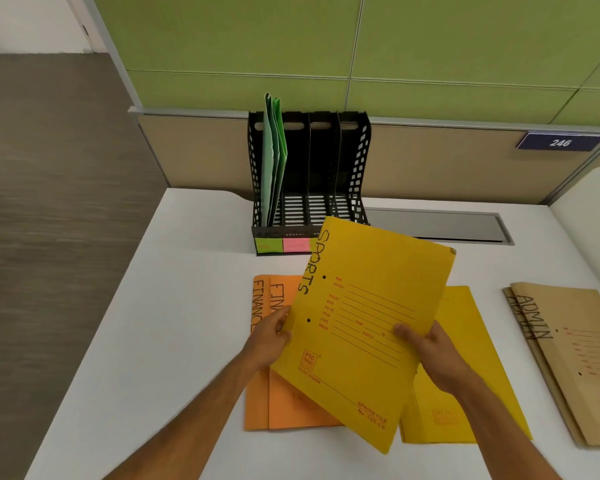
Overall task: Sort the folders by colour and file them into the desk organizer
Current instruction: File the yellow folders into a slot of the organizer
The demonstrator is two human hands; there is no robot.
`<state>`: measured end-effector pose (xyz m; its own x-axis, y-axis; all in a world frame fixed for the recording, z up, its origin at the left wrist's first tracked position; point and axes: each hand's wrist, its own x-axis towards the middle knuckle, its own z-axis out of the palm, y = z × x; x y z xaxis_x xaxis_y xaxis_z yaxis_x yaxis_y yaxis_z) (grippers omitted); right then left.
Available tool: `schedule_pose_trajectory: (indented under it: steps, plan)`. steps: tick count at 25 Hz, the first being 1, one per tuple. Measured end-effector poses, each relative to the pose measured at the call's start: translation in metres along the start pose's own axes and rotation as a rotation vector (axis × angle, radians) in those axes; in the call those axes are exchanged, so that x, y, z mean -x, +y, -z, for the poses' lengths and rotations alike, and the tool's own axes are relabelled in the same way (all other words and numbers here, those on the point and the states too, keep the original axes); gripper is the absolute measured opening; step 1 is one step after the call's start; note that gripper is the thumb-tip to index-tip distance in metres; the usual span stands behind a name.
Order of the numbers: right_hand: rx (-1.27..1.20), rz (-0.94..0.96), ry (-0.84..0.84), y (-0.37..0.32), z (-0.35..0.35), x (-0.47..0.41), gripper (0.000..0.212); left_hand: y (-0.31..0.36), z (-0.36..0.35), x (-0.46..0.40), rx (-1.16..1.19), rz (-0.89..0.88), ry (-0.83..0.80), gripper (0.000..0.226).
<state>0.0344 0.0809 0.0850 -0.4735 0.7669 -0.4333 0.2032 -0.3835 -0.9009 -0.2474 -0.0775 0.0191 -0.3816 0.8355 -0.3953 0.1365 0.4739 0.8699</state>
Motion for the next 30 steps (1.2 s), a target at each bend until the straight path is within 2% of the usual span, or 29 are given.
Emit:
schedule_pose_trajectory:
  steps: [3, 5, 8, 10, 12, 14, 15, 19, 25, 27, 30]
  plan:
    - [0.012, 0.116, 0.036, -0.017, -0.01, -0.003, 0.037, 0.012, 0.022, -0.029, -0.164, -0.009, 0.071, 0.05]
    - [0.033, 0.188, 0.067, -0.03, -0.017, -0.006, 0.035, 0.023, 0.039, -0.049, -0.315, -0.024, 0.169, 0.063]
    - [0.057, 0.284, 0.144, -0.053, -0.027, -0.013, 0.028, 0.046, 0.066, -0.087, -0.491, -0.168, 0.268, 0.076]
    - [0.077, 0.32, 0.206, -0.07, -0.035, -0.018, 0.026, 0.059, 0.08, -0.113, -0.657, -0.161, 0.274, 0.082]
    - [0.082, 0.349, 0.204, -0.086, -0.045, -0.026, 0.018, 0.063, 0.089, -0.133, -0.791, -0.075, 0.223, 0.087]
    - [0.12, 0.39, 0.213, -0.098, -0.056, -0.034, 0.035, 0.06, 0.092, -0.143, -0.883, -0.015, 0.165, 0.09]
    - [0.124, 0.404, 0.235, -0.1, -0.059, -0.04, 0.039, 0.057, 0.093, -0.147, -0.912, -0.004, 0.147, 0.091]
    - [0.09, 0.443, 0.35, -0.115, -0.072, -0.065, 0.005, 0.049, 0.099, -0.158, -0.964, -0.022, 0.149, 0.093]
    - [0.161, 0.604, 0.386, -0.17, -0.117, -0.112, 0.014, 0.047, 0.112, -0.171, -1.097, -0.065, 0.197, 0.092]
    - [0.228, 0.655, 0.395, -0.183, -0.134, -0.133, 0.01, 0.045, 0.109, -0.173, -1.135, -0.066, 0.212, 0.093]
    - [0.36, 0.716, 0.385, -0.196, -0.159, -0.166, 0.017, 0.042, 0.107, -0.175, -1.129, -0.074, 0.214, 0.095]
